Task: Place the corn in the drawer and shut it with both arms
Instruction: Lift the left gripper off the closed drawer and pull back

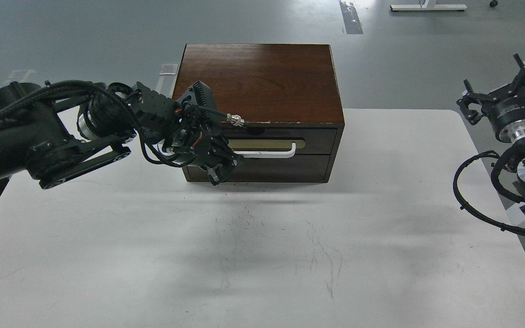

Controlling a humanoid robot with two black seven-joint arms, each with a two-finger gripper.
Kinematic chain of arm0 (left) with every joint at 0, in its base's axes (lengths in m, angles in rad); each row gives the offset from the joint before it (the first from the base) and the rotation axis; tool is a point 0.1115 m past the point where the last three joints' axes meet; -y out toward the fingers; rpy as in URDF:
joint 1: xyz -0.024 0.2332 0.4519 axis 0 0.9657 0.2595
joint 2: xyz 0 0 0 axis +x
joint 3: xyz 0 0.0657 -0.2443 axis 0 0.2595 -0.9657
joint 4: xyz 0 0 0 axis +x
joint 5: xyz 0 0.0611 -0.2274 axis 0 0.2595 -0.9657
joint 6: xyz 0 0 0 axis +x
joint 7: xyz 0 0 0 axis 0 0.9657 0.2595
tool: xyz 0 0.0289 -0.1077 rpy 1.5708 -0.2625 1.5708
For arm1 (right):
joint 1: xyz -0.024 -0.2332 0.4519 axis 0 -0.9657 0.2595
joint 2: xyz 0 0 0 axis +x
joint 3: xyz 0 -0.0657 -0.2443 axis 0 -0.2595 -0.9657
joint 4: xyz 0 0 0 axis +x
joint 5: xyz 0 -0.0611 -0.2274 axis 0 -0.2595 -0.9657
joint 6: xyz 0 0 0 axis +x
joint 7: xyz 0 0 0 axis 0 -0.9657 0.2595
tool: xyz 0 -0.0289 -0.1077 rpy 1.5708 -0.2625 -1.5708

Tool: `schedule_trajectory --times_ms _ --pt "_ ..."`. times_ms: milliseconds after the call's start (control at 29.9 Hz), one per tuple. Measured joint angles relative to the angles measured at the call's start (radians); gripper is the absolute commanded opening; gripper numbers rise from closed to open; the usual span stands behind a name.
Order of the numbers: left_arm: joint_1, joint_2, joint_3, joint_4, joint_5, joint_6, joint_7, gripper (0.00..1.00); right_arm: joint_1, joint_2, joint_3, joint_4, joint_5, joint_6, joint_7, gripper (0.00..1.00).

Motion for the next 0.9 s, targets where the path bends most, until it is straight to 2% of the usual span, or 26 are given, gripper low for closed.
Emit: schedule_trajectory --times_ms 267,368,535,568,635,668,702,735,902 --pt "0.002 0.008 -0.006 -0.108 0.0 0.0 -0.004 0.0 -0.004 0.0 0.0 -0.002 0.0 0.0 0.0 1.0" --pt "0.0 0.057 -0.022 -0.169 -0.024 0.0 -0.005 0.0 -0.006 0.0 0.0 -0.002 0.0 0.0 0.001 1.0" --pt "0.005 0.167 -0.149 -0.214 -0.31 0.0 -0.005 0.0 -0.007 -0.004 0.001 -0.002 0.0 0.0 0.006 1.0" --pt "0.012 0.196 -0.19 -0.211 -0.42 0.0 -0.005 0.05 -0.008 -0.008 0.001 0.001 0.0 0.0 0.007 1.0" --pt "0.026 0.246 -0.251 -0.192 -0.624 0.0 -0.004 0.35 -0.008 -0.013 0.001 0.003 0.0 0.0 0.009 1.0" --pt "0.036 0.273 -0.272 -0.168 -0.734 0.0 -0.005 0.45 -0.009 -0.013 0.001 0.004 0.0 0.0 0.01 1.0" --pt "0.045 0.301 -0.286 -0.137 -0.844 0.0 -0.004 0.66 -0.008 -0.012 0.001 0.005 0.0 0.0 0.01 1.0" --pt "0.05 0.321 -0.292 -0.112 -0.938 0.0 -0.003 0.78 -0.006 -0.011 0.001 0.005 0.0 0.0 0.011 1.0" --pt "0.077 0.361 -0.3 0.078 -1.456 0.0 -0.006 0.91 0.004 -0.008 0.002 0.007 0.0 0.0 0.015 1.0"
